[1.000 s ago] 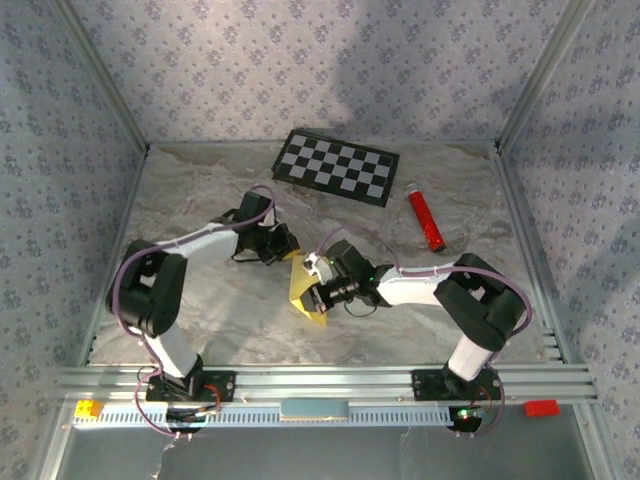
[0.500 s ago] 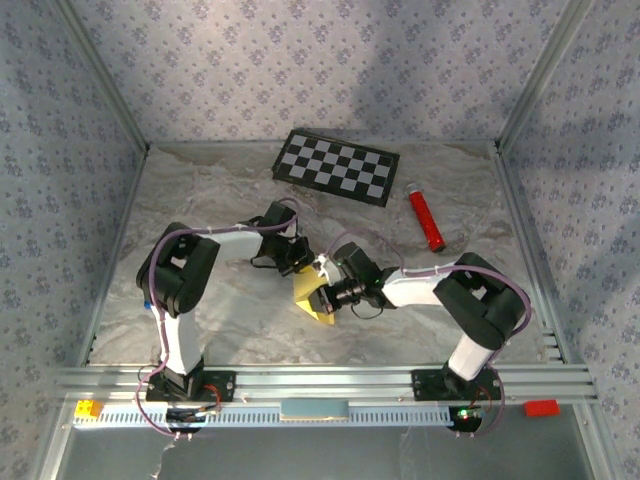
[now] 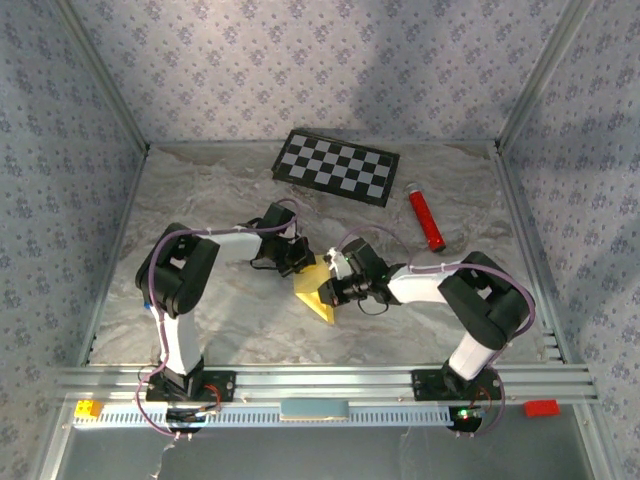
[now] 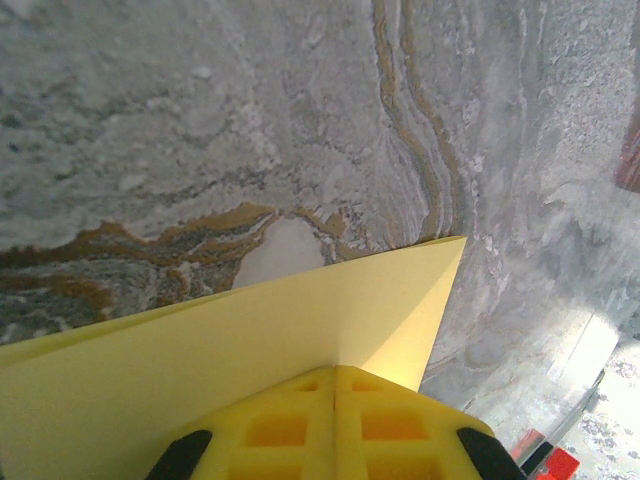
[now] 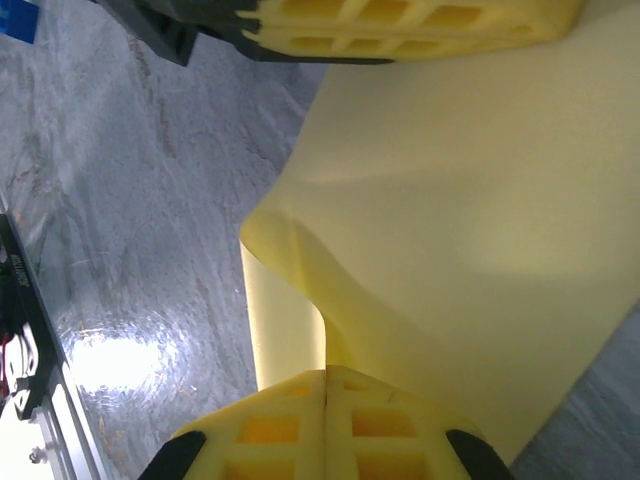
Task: Fold a paper plane with a square sheet of paper (pick it up from the middle)
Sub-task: Third fold the triangle at the center of the table.
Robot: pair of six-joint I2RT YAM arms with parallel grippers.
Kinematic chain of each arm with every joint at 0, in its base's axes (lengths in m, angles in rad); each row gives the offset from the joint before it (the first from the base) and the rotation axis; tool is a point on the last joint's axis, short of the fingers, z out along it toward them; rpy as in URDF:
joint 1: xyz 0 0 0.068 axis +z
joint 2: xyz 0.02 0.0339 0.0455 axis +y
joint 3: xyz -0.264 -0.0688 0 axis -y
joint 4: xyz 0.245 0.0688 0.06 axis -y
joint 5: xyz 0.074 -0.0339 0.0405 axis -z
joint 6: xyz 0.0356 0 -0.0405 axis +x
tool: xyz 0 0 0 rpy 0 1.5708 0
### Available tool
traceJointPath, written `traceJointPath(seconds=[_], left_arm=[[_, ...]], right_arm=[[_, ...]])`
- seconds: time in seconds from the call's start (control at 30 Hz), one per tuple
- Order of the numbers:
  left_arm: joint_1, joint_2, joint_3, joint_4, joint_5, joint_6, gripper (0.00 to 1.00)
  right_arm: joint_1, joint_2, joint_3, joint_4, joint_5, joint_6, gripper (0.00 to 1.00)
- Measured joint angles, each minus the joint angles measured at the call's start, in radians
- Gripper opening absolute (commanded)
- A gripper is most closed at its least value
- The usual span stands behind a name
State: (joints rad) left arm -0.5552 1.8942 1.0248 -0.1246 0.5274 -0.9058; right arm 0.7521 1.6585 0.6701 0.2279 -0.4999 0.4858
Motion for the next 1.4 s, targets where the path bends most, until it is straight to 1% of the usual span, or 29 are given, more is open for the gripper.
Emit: traceJointPath(seconds=[0.33, 1.03, 1.4], left_arm=[[-0.002, -0.001, 0.003, -0.006, -0.006, 0.000, 0.03], [-0.008, -0.001, 0.013, -0.023, -0.020, 0.000, 0.02], [-0.009, -0.001, 0.013, -0.025, -0.023, 0.000, 0.02]], right_arm=[[-0.013, -0.002, 0.008, -0.054, 0.042, -0.015, 0.00], [-0.028, -0.002, 0.068, -0.145, 0.042, -0.041, 0.00], [-0.028, 0.027, 0.087, -0.151, 0.045, -0.042, 0.00]])
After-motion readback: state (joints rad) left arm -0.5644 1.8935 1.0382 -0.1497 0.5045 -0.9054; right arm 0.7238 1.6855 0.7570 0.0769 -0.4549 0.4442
